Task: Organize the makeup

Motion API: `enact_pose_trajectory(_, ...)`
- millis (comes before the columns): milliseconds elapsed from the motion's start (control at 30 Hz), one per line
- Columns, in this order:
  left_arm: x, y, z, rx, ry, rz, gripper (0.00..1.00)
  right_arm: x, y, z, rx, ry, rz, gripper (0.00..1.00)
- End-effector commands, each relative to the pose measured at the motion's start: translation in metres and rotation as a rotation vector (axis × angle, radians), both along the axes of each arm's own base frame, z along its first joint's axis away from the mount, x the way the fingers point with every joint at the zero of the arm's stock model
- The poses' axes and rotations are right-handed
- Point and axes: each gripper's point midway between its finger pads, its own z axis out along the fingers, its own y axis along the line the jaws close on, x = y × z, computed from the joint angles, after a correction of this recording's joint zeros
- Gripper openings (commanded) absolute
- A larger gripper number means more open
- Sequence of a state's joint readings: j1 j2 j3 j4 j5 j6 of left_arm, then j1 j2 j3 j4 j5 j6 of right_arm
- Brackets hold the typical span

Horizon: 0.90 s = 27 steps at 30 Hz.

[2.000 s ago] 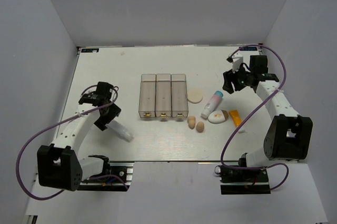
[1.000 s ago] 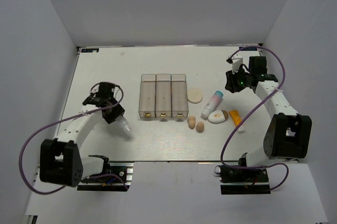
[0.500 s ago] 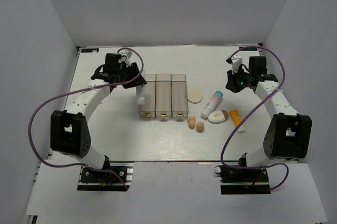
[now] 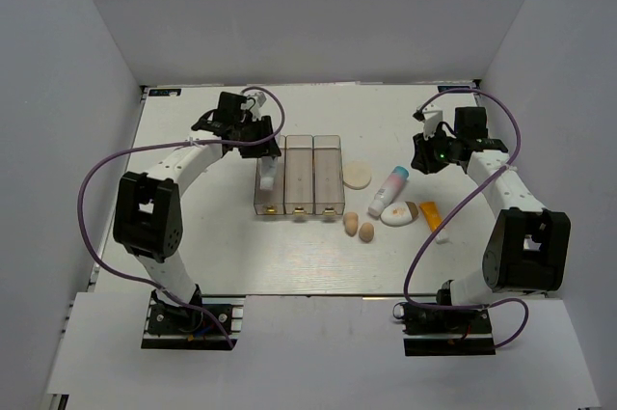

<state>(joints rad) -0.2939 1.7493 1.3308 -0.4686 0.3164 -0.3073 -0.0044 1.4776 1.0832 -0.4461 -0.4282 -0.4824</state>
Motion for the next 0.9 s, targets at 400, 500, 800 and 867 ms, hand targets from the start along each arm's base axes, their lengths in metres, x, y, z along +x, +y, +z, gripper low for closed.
enact_pose_trajectory(400,0.007,-0.005,0.005,0.034,-0.038,0.031,0.59,0.006,0.003,0.016,0.007,-0.048,0.019,0.35)
enact_pose_trajectory(500,0.008,-0.004,0.008,0.035,-0.047,0.041,0.68,0.004,0.004,0.017,0.009,-0.047,0.023,0.35)
enact_pose_trajectory(800,0.008,-0.007,0.018,0.026,-0.07,0.048,0.7,0.004,0.006,0.015,0.02,-0.039,0.031,0.35)
enact_pose_trajectory(867,0.009,-0.007,0.031,0.013,-0.098,0.053,0.7,0.002,0.007,0.015,0.027,-0.032,0.035,0.35)
